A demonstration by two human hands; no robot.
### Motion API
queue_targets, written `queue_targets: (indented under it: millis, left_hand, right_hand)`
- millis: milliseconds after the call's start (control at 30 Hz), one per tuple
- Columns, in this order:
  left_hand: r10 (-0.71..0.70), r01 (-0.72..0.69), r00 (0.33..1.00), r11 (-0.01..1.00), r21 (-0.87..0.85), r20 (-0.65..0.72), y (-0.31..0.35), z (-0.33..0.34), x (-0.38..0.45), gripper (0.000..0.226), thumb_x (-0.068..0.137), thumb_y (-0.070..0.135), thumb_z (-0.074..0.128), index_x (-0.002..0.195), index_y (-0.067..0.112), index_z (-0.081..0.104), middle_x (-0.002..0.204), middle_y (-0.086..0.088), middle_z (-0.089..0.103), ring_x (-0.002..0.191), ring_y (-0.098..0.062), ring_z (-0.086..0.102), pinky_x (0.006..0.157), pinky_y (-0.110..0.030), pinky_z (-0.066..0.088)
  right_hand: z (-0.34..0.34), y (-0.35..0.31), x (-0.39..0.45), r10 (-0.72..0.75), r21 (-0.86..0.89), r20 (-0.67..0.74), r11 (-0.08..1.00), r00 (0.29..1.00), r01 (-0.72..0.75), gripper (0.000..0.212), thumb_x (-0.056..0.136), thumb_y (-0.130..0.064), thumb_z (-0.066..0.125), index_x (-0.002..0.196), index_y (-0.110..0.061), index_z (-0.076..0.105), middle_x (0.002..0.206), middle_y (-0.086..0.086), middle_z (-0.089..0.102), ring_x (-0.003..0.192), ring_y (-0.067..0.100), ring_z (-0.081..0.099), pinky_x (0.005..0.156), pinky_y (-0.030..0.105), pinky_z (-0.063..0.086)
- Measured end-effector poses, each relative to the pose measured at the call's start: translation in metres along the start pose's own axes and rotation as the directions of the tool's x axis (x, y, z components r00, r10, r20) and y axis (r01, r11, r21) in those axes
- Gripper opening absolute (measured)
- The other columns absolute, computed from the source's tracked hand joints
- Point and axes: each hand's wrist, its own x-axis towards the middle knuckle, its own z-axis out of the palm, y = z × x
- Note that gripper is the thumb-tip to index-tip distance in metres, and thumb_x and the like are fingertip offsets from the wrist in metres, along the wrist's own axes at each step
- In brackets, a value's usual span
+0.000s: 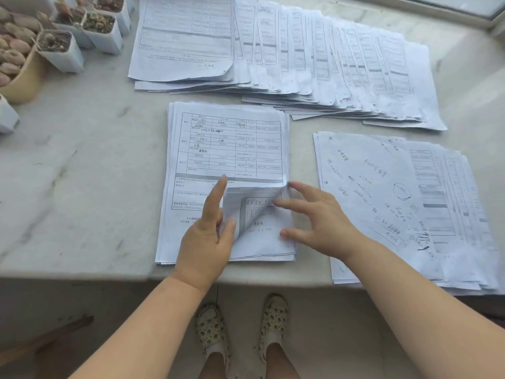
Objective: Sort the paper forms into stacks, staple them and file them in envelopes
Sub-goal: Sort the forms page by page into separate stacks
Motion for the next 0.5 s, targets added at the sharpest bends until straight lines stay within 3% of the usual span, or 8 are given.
queue_targets:
  millis: [100, 200, 367, 500]
  left_hand:
    - [0.04, -0.039, 0.999, 0.999, -0.012, 0.023, -0.001, 0.005, -0.006, 0.057, 0.088, 0.017, 0.048, 0.133, 0.05, 0.043, 0.097, 0.024, 0.061, 0.081, 0.001, 0.058, 0.075, -0.003, 0.039]
    - [0.087, -0.094, 0.995, 0.988, 0.122, 0.056, -0.003, 0.008, -0.009, 0.028, 0.082, 0.035, 0.054, 0.107, 0.036, 0.067, 0.097, 0.018, 0.064, 0.092, -0.003, 0.058, 0.078, -0.007, 0.04]
    - [0.102, -0.124, 0.99, 0.962, 0.243, 0.101, -0.002, 0.005, -0.005, 0.04, 0.068, 0.057, 0.064, 0.103, 0.039, 0.063, 0.096, 0.018, 0.063, 0.09, 0.001, 0.053, 0.077, -0.015, 0.04]
    - [0.09, -0.113, 0.99, 0.964, 0.24, 0.106, -0.002, 0.003, -0.006, 0.034, 0.072, 0.052, 0.058, 0.103, 0.039, 0.064, 0.098, 0.021, 0.063, 0.089, 0.001, 0.053, 0.075, -0.011, 0.038]
  right_hand:
    - [0.01, 0.017, 0.005, -0.067, -0.119, 0.061, 0.99, 0.996, 0.074, 0.07, 0.067, -0.076, 0.047, 0.135, -0.06, 0.039, 0.161, -0.012, 0.007, 0.146, 0.009, 0.006, 0.119, 0.041, 0.0]
    - [0.018, 0.02, 0.009, -0.062, -0.054, -0.036, 0.997, 0.997, 0.06, 0.068, 0.063, -0.077, 0.045, 0.128, -0.055, 0.05, 0.16, -0.009, 0.012, 0.146, 0.012, 0.007, 0.119, 0.044, -0.001]
    - [0.028, 0.012, 0.013, -0.013, 0.079, -0.195, 0.996, 0.981, 0.029, 0.059, 0.06, -0.077, 0.049, 0.108, -0.045, 0.065, 0.152, -0.01, 0.028, 0.141, 0.012, 0.019, 0.118, 0.047, 0.003]
    - [0.026, 0.003, 0.012, 0.045, 0.138, -0.193, 0.99, 0.98, -0.018, 0.04, 0.067, -0.065, 0.069, 0.102, -0.047, 0.063, 0.15, -0.01, 0.032, 0.14, 0.012, 0.021, 0.117, 0.049, 0.005]
